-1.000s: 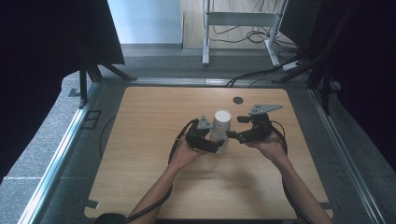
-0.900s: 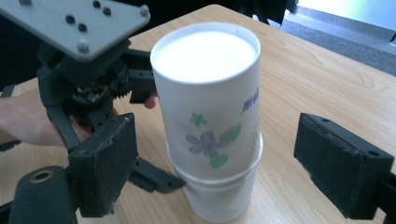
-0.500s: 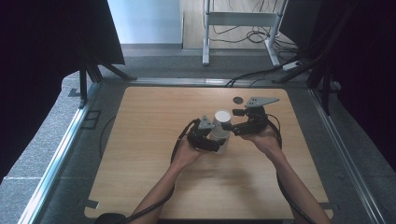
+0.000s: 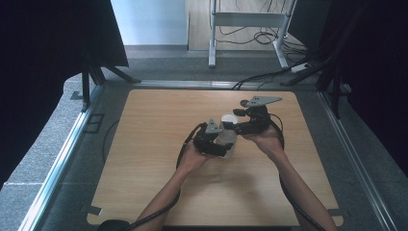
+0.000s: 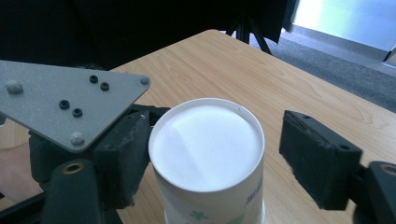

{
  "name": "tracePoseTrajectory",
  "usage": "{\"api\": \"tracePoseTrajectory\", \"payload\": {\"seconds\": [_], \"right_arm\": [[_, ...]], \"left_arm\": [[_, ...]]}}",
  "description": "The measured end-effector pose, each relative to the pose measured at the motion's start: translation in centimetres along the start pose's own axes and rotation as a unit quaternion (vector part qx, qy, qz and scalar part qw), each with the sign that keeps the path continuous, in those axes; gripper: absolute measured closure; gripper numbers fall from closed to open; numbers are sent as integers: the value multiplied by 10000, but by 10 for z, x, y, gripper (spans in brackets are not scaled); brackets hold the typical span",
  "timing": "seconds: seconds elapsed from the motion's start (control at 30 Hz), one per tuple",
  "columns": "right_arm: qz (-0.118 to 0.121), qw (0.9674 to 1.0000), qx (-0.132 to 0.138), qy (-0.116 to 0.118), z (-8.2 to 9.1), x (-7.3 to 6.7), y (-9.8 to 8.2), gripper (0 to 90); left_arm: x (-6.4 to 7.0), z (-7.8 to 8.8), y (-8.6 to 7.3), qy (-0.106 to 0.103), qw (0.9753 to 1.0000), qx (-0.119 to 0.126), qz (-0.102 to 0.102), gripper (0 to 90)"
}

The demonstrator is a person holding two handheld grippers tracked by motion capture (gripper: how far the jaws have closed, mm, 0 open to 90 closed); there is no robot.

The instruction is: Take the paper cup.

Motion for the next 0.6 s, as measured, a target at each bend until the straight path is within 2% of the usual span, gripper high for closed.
{"api": "tracePoseTrajectory", "payload": {"seconds": [0.27, 0.6], "right_arm": [[52, 9999, -135, 89, 0, -3, 0, 346], [214, 9991, -362, -52, 0, -4, 4, 363]], "left_arm": [[0, 0, 0, -2, 10000, -1, -3, 204], [-1, 0, 0, 24, 10000, -18, -41, 204]]}}
Point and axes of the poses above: each handheld gripper's, and its own axes: z roughly backward along the jaws, y roughly out of its top, x roughly to its right, the point moved 10 cm from there along -z, roughly forward along the jaws
